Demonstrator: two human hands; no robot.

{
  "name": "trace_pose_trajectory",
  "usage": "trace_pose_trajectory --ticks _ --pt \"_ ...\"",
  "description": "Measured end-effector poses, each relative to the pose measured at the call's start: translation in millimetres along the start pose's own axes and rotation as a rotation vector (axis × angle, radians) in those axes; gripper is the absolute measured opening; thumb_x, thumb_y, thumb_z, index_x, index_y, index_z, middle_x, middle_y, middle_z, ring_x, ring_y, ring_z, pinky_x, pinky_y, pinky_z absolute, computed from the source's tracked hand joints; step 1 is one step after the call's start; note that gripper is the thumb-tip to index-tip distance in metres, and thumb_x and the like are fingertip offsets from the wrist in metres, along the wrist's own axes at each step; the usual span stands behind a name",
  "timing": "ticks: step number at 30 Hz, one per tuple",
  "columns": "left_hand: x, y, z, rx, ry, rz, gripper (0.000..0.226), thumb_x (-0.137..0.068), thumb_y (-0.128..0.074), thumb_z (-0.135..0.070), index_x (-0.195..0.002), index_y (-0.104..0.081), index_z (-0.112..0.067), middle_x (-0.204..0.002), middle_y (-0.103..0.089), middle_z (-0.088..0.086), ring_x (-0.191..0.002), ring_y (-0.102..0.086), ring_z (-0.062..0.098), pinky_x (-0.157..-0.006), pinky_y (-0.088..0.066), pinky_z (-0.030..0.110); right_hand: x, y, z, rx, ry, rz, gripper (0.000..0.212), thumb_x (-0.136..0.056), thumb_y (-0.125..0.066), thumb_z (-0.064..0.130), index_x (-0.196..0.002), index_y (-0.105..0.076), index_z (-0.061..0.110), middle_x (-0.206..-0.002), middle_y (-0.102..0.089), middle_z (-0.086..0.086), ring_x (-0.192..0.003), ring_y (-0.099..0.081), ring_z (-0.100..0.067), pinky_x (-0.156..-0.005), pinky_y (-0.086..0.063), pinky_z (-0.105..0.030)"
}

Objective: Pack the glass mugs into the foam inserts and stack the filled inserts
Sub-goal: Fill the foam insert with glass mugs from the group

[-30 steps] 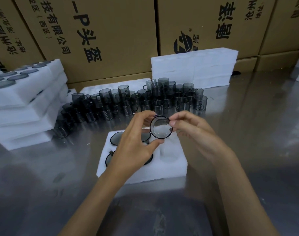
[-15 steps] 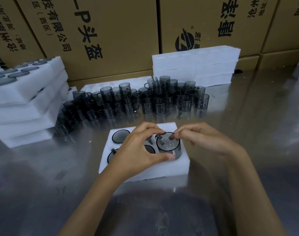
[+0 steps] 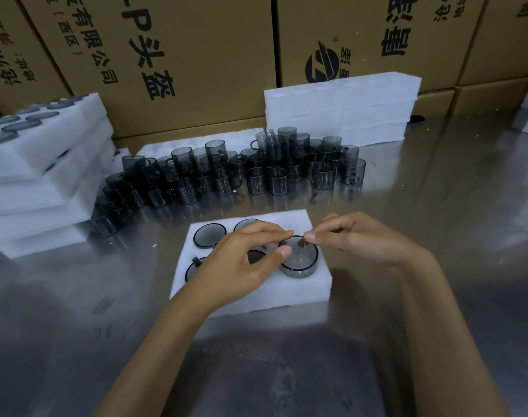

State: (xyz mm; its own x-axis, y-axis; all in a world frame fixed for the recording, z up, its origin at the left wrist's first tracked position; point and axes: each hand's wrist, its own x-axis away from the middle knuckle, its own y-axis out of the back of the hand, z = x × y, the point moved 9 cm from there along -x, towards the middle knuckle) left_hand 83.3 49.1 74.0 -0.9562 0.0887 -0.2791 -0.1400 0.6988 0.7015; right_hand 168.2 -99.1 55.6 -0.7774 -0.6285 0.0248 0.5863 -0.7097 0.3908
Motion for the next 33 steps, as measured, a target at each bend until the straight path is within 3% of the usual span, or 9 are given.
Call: trace_pose_trajectory --ticks 3,5,9,13,17,21,26,29,33 --pt "-1 -7 6 -0.177 0.018 0.036 0.037 -0.093 -0.062 -0.045 -0.129 -0.065 -0.038 -0.141 -0.047 -0.022 -0.137 -0.037 0.004 -0.118 -0.026 0.039 -2 3 -4 0.079 -0.011 -0.035 0.010 -0.080 -0.081 0.034 -0.087 -0.078 0.027 -0.094 -0.064 0.006 -0.075 -0.056 0.001 -0.074 -0.042 -0.011" --pt "-1 -10 9 -0.278 0.027 0.048 0.037 -0.092 -0.061 -0.050 -0.129 -0.063 -0.045 -0.150 -0.038 -0.022 -0.143 -0.026 0.003 -0.119 -0.012 0.033 -6 0 -11 0.107 -0.042 -0.023 0.018 -0.081 -0.081 0.033 -0.096 -0.071 0.031 -0.110 -0.060 0.010 -0.096 -0.055 0.002 -0.079 -0.040 -0.019" --pt "-1 -9 13 -0.286 0.077 0.054 0.040 -0.090 -0.058 -0.056 -0.130 -0.057 -0.051 -0.152 -0.036 -0.024 -0.144 -0.023 0.000 -0.120 -0.008 0.037 -12 0 -24 0.038 -0.097 -0.009 0.047 -0.079 -0.082 0.032 -0.117 -0.056 0.040 -0.132 -0.053 0.014 -0.128 -0.045 -0.006 -0.101 -0.037 -0.027" --pt "-2 -2 10 -0.117 0.102 -0.005 0.041 -0.087 -0.071 -0.045 -0.127 -0.062 -0.042 -0.138 -0.053 -0.024 -0.133 -0.042 -0.003 -0.120 -0.023 0.038 -15 -9 -33 -0.186 -0.099 -0.002 0.067 -0.069 -0.088 0.032 -0.127 -0.056 0.042 -0.126 -0.065 0.008 -0.120 -0.059 -0.007 -0.112 -0.041 -0.038" --pt "-21 27 19 0.095 0.174 -0.125 0.022 -0.093 -0.067 -0.031 -0.113 -0.069 -0.041 -0.118 -0.067 -0.017 -0.110 -0.059 -0.006 -0.097 -0.040 0.012 -22 -8 -42 -0.359 -0.090 -0.183 0.055 -0.078 -0.080 0.046 -0.128 -0.058 0.040 -0.114 -0.073 0.007 -0.108 -0.068 -0.014 -0.108 -0.046 -0.041" --pt "-81 52 44 -0.035 0.263 -0.091 0.029 -0.098 -0.060 -0.028 -0.127 -0.062 -0.028 -0.128 -0.060 -0.005 -0.114 -0.056 0.012 -0.095 -0.044 0.030 -28 -14 -41 -0.376 -0.099 -0.211 0.050 -0.075 -0.074 0.058 -0.122 -0.062 0.044 -0.118 -0.070 0.010 -0.109 -0.066 -0.013 -0.104 -0.048 -0.037" --pt "-165 35 75 -0.222 0.344 0.052 0.049 -0.098 -0.058 -0.023 -0.145 -0.047 -0.028 -0.113 -0.065 0.007 -0.085 -0.059 0.013 -0.066 -0.043 0.022 -35 -17 -40 -0.384 -0.115 -0.199 0.030 -0.083 -0.073 0.052 -0.110 -0.070 0.039 -0.113 -0.073 0.003 -0.102 -0.070 -0.015 -0.098 -0.053 -0.037" --pt "-187 4 93 -0.265 0.425 0.179 0.057 -0.095 -0.059 -0.017 -0.147 -0.044 -0.034 -0.130 -0.060 0.012 -0.076 -0.058 0.013 -0.057 -0.046 0.023 -38 -11 -41 -0.438 -0.117 -0.224 0.025 -0.087 -0.071 0.045 -0.108 -0.074 0.032 -0.105 -0.076 -0.005 -0.102 -0.071 -0.023 -0.102 -0.052 -0.042" --pt "-191 -13 106 -0.237 0.427 0.049 0.023 -0.092 -0.062 -0.011 -0.109 -0.064 -0.026 -0.120 -0.065 0.010 -0.093 -0.062 0.028 -0.075 -0.051 0.031 -39 -9 -44 -0.452 -0.109 -0.216 0.022 -0.088 -0.068 0.048 -0.103 -0.076 0.034 -0.099 -0.077 0.001 -0.098 -0.073 -0.017 -0.098 -0.055 -0.037"
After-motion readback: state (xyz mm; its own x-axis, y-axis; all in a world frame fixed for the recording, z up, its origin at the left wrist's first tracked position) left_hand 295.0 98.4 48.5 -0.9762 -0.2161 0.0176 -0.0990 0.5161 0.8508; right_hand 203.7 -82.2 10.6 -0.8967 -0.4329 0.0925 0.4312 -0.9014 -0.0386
